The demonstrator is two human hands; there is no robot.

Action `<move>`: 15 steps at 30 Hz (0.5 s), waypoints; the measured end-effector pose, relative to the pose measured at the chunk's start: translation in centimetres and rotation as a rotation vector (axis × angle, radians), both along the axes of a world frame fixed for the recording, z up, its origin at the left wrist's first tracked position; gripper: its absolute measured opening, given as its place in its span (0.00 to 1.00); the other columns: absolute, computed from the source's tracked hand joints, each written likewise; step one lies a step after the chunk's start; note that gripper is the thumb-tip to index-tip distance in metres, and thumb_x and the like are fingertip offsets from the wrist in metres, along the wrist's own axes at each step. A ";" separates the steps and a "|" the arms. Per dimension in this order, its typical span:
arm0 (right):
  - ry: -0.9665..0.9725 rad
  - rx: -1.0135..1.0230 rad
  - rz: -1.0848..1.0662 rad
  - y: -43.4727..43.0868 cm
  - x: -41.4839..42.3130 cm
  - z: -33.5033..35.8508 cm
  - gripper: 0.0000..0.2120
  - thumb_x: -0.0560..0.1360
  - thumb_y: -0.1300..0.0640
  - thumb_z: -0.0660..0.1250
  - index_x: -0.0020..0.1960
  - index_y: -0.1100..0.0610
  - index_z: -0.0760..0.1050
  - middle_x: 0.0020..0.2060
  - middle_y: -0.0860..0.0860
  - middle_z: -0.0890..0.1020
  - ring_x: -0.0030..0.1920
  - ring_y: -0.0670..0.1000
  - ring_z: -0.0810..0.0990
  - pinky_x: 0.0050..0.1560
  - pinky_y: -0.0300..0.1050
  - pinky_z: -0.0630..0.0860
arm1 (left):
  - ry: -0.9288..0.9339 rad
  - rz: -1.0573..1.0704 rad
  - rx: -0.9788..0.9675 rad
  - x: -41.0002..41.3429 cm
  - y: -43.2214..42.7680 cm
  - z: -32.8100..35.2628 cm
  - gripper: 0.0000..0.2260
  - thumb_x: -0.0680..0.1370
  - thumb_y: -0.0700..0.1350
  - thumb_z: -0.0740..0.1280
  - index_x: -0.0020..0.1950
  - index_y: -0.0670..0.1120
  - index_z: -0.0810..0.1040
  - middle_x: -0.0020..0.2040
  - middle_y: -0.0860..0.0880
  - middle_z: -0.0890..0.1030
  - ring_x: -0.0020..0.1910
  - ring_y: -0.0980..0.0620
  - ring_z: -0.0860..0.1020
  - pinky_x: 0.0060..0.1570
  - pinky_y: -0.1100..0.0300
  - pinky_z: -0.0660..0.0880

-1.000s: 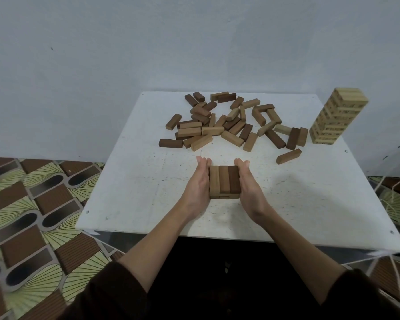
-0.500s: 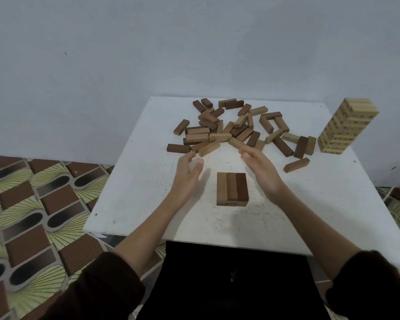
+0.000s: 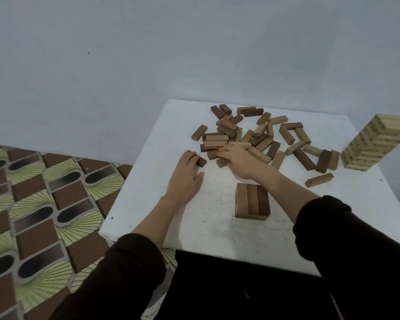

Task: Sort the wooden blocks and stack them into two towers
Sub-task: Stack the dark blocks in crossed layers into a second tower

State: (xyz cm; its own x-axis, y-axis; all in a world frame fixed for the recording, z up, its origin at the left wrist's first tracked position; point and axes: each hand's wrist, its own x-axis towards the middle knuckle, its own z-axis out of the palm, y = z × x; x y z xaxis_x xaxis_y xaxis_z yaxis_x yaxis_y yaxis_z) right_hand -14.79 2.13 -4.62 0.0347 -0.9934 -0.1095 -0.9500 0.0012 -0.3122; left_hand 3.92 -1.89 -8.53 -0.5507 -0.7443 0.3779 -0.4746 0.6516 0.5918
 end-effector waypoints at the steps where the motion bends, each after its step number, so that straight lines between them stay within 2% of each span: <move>1: 0.006 -0.036 0.007 0.0 -0.1 -0.2 0.24 0.73 0.74 0.59 0.67 0.61 0.71 0.66 0.56 0.72 0.65 0.58 0.68 0.65 0.52 0.64 | 0.033 -0.006 0.024 0.2 0.1 0.0 0.13 0.73 0.36 0.66 0.57 0.39 0.76 0.59 0.46 0.72 0.61 0.56 0.66 0.65 0.71 0.61; 2: 0.004 -0.072 0.014 0.0 0.0 -0.2 0.24 0.72 0.75 0.59 0.66 0.62 0.72 0.65 0.56 0.73 0.64 0.58 0.69 0.64 0.52 0.66 | 0.053 -0.003 0.050 0.3 0.1 -0.1 0.13 0.73 0.36 0.67 0.57 0.39 0.76 0.60 0.46 0.72 0.61 0.56 0.66 0.64 0.71 0.60; 5: -0.028 -0.107 0.026 0.2 0.2 -0.2 0.24 0.70 0.76 0.61 0.64 0.62 0.74 0.61 0.56 0.75 0.62 0.57 0.70 0.60 0.51 0.68 | 0.007 0.036 0.038 0.4 0.2 -0.8 0.16 0.72 0.44 0.71 0.59 0.44 0.77 0.62 0.47 0.70 0.63 0.49 0.63 0.64 0.60 0.62; 9: -0.110 -0.108 0.085 0.2 0.8 -0.2 0.22 0.70 0.77 0.63 0.58 0.59 0.80 0.54 0.56 0.78 0.56 0.55 0.76 0.54 0.49 0.73 | -0.073 -0.035 0.038 0.3 0.3 -0.7 0.22 0.73 0.49 0.71 0.65 0.45 0.73 0.65 0.48 0.70 0.65 0.49 0.65 0.64 0.59 0.64; 11: -0.102 -0.084 0.110 0.1 0.8 -0.1 0.17 0.70 0.75 0.64 0.52 0.61 0.82 0.53 0.53 0.80 0.54 0.53 0.77 0.52 0.38 0.72 | -0.089 -0.072 0.031 0.4 0.5 -0.6 0.23 0.74 0.49 0.69 0.68 0.46 0.71 0.66 0.48 0.70 0.66 0.49 0.64 0.65 0.57 0.64; 13: -0.108 -0.070 0.095 0.0 0.7 0.3 0.17 0.70 0.74 0.63 0.53 0.60 0.81 0.50 0.49 0.81 0.51 0.47 0.77 0.47 0.28 0.68 | -0.098 -0.091 0.037 0.4 0.5 -0.6 0.23 0.75 0.49 0.69 0.70 0.49 0.70 0.67 0.48 0.69 0.67 0.49 0.64 0.65 0.57 0.64; 15: -0.059 -0.109 0.082 -0.2 0.8 0.4 0.19 0.69 0.73 0.63 0.55 0.59 0.80 0.50 0.49 0.81 0.52 0.50 0.76 0.49 0.34 0.67 | -0.083 -0.104 0.057 0.5 0.5 -0.5 0.24 0.74 0.48 0.70 0.69 0.48 0.71 0.67 0.48 0.69 0.67 0.50 0.65 0.66 0.57 0.66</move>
State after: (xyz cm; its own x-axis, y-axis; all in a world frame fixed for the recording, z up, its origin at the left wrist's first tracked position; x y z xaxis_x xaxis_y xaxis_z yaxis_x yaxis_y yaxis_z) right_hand -14.02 1.97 -4.19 0.1196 -0.9928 0.0031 -0.9256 -0.1126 -0.3613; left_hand 4.40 -1.41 -9.06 -0.6531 -0.7009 0.2868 -0.4552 0.6660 0.5910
